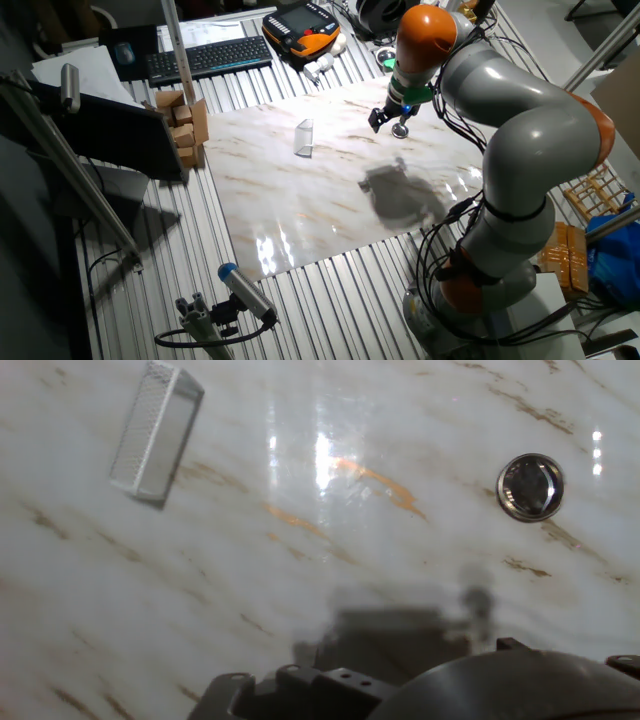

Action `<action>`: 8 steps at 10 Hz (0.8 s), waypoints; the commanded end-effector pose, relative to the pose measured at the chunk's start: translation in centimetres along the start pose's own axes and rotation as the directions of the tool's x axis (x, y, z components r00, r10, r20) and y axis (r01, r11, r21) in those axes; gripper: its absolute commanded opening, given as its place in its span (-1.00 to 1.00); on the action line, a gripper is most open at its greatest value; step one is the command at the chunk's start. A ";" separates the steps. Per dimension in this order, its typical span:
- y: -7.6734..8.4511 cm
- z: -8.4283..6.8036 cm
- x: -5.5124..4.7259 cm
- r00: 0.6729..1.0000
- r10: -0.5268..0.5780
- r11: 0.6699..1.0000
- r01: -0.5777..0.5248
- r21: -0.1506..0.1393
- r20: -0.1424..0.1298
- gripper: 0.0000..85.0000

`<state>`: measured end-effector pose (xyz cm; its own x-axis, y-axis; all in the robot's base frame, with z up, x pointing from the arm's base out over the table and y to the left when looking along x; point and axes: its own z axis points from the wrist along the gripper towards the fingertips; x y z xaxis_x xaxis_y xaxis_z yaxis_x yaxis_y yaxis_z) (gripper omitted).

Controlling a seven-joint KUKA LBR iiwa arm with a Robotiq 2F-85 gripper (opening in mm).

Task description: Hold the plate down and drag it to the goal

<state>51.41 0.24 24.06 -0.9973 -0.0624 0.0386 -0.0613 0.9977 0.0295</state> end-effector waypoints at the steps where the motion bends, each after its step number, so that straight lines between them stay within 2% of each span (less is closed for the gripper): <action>1: 0.2 -0.4 0.0 1.000 -0.023 1.000 0.023 0.005 -0.004 -1.00; 8: 0.0 -0.1 -0.3 0.999 -0.032 0.999 0.032 0.030 0.012 -1.00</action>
<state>51.76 0.24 24.15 -0.9952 -0.0940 0.0257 -0.0940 0.9956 0.0017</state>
